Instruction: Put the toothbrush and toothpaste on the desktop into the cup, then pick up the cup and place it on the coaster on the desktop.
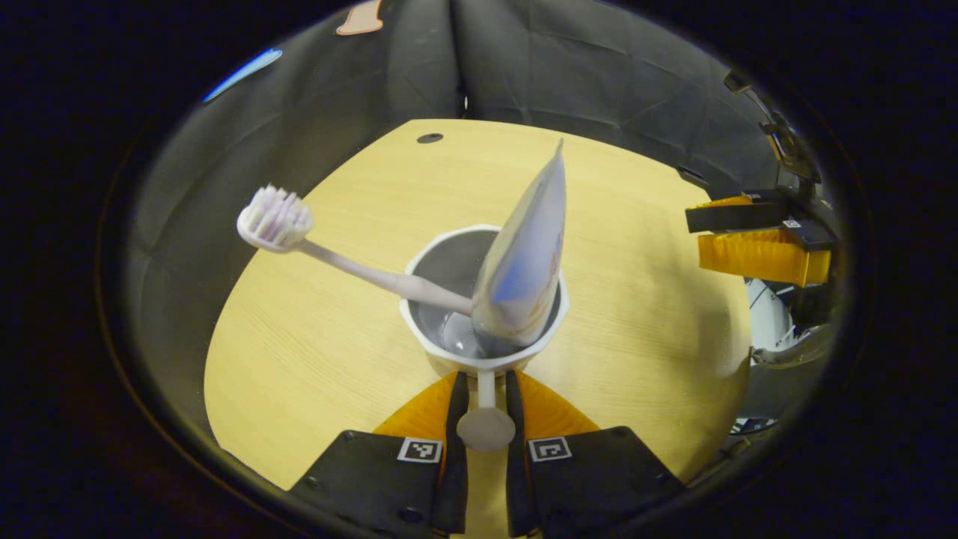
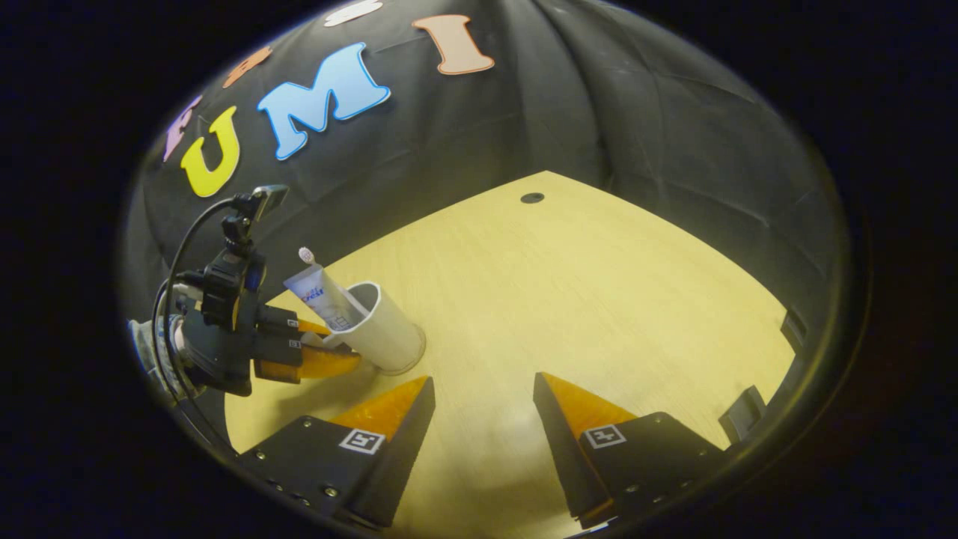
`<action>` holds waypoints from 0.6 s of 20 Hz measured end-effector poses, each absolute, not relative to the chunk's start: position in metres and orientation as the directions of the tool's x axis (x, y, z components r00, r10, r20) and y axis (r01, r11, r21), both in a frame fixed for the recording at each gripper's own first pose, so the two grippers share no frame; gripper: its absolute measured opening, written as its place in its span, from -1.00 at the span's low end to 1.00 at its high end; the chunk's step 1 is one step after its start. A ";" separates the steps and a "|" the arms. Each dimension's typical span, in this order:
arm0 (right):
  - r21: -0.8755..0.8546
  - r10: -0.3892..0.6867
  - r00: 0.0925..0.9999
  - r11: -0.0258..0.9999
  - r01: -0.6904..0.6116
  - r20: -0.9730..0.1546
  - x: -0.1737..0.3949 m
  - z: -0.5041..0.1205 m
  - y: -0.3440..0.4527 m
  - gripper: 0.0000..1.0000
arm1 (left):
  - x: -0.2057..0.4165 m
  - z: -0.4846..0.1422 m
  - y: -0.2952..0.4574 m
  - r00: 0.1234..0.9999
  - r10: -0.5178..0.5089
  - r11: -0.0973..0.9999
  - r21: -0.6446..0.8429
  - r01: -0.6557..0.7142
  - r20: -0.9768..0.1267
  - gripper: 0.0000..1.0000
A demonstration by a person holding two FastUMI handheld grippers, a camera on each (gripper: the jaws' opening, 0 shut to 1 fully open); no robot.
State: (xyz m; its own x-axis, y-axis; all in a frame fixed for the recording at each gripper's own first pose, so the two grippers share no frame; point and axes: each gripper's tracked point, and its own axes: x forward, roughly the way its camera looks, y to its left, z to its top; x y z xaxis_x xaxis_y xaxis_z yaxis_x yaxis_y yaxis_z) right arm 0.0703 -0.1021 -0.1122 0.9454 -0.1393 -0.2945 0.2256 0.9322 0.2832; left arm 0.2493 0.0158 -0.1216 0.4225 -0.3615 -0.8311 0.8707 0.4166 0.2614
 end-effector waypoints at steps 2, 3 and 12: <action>0.288 -0.134 0.946 0.932 0.222 -0.297 0.070 -0.113 -0.102 0.62 | 0.249 -0.122 0.014 0.430 -0.360 0.420 0.268 0.867 -0.828 -0.41; 0.287 -0.132 0.946 0.932 0.221 -0.297 0.069 -0.112 -0.101 0.62 | 0.249 -0.121 0.013 0.437 -0.361 0.423 0.273 0.864 -0.824 -0.36; 0.272 -0.098 0.953 0.946 0.178 -0.286 0.066 -0.105 -0.085 0.53 | 0.239 -0.090 0.021 0.516 -0.387 0.466 0.321 0.824 -0.764 0.35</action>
